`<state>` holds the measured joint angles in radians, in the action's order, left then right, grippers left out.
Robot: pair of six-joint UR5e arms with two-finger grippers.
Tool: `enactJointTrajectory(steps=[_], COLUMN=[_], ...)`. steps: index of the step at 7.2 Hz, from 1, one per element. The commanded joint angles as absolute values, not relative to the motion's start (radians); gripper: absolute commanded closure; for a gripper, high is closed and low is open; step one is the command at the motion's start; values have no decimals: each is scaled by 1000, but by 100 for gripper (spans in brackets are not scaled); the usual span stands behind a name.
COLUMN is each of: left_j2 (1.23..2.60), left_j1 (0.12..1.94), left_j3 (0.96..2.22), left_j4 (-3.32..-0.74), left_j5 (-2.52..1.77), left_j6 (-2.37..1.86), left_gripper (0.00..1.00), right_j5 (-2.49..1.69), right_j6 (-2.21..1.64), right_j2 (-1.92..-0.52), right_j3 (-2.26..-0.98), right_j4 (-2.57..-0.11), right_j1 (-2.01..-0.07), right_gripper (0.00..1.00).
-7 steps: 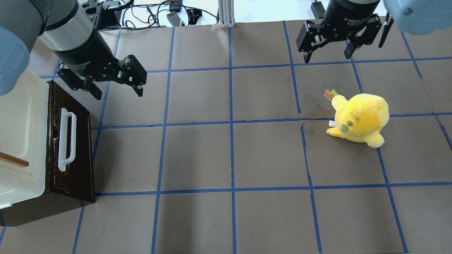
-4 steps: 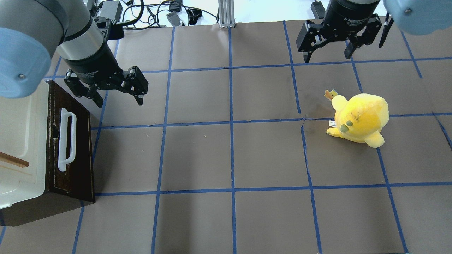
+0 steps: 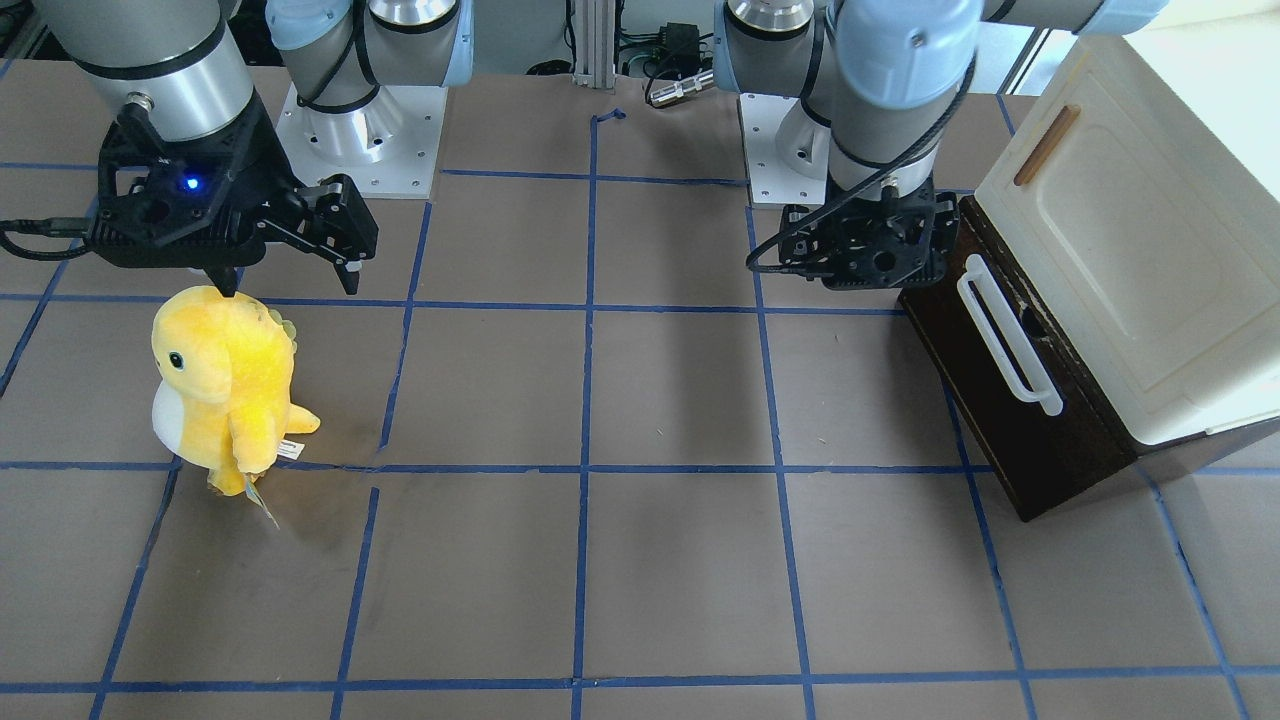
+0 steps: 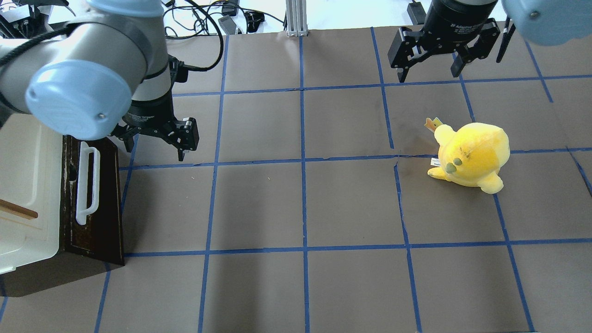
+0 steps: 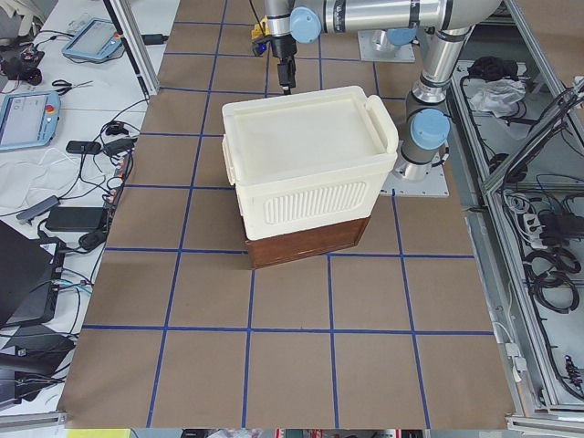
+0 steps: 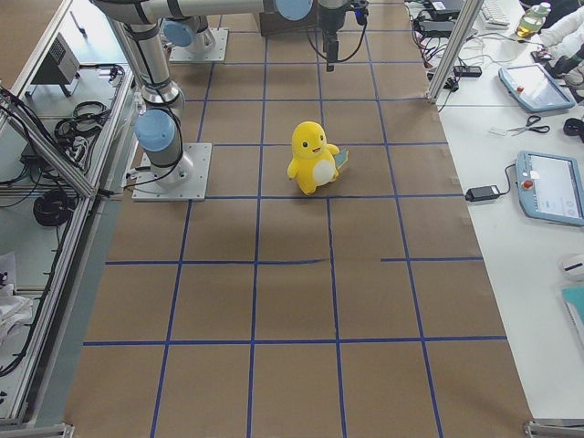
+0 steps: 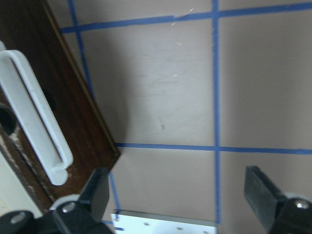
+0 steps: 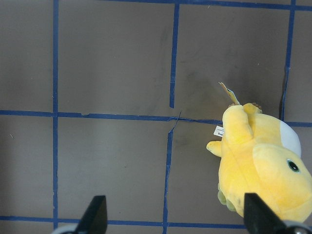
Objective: Pull drawer sideways
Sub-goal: 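Move the left gripper down onto the white drawer handle and close it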
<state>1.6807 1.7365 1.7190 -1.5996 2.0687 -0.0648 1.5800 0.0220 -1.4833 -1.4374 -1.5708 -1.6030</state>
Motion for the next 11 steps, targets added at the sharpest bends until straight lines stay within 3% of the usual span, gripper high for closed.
enactJointTrajectory(steps=[1,6,11], left_j2=[1765,1922,1968], left_j1=[1750,1746,1683], left_j3=[1820,1882,1891], left_j4=[-1559,-1572,-1601], left_j5=[2274,2616,2723], left_j6=[-122,-393,-399], left_gripper=[0,0,0], right_j5=[1580,1580,1580], right_j6=[21,21,21], right_j2=[-1483,-1483,-1483], right_j3=[-1437,-1437,-1437], right_j4=[-1571,-1571,-1571], right_j1=[-1603,-1603,-1603], right_gripper=[0,0,0])
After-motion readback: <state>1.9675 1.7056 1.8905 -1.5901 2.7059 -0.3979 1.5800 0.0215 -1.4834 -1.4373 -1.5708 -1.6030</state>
